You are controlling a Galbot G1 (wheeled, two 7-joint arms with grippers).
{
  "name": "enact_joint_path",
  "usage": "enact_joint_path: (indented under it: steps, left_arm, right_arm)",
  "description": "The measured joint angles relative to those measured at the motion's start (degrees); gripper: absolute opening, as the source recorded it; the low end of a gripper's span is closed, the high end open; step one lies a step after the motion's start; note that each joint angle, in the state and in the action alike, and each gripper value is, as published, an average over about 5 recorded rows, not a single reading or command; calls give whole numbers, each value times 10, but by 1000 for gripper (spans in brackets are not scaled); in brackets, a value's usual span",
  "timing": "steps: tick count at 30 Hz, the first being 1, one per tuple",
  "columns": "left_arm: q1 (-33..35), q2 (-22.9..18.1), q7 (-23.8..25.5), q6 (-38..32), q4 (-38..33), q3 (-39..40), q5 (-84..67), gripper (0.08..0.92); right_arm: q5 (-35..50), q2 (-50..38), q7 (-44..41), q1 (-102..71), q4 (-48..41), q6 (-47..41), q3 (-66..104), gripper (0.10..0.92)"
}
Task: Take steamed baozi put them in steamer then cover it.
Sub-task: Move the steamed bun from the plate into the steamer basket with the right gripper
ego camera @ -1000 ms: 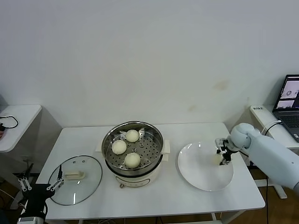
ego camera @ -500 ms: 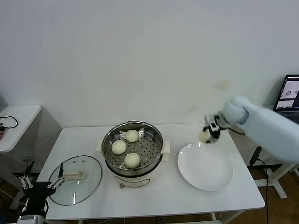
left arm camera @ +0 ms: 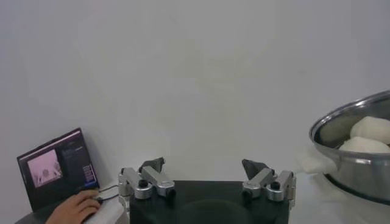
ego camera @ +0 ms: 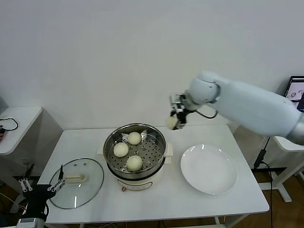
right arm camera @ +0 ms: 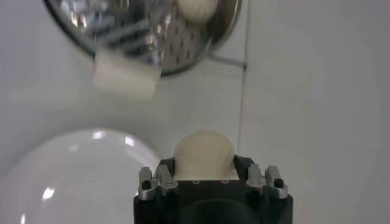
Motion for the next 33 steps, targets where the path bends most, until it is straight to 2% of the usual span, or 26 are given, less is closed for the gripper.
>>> enact_joint_path:
  steps: [7,14,29,33]
  left_arm:
    - [-2,0,0,-1,5,-8,-4,823]
    - [-6,-2,0,-2,8,-11,-5,823]
    - [-7,0,-1,-3,13,-19,-8,823]
    - [-9,0,-1,-3,14,-19,-8,823]
  right_arm:
    - [46,73,34,-2,-14,-43,-27,611]
    - [55,119,50,-22,-29,-67,-47,611]
    - [28,150,62,-72,-62,-86,-54,613]
    - [23,151,65,-76,-64,-88,-52,655]
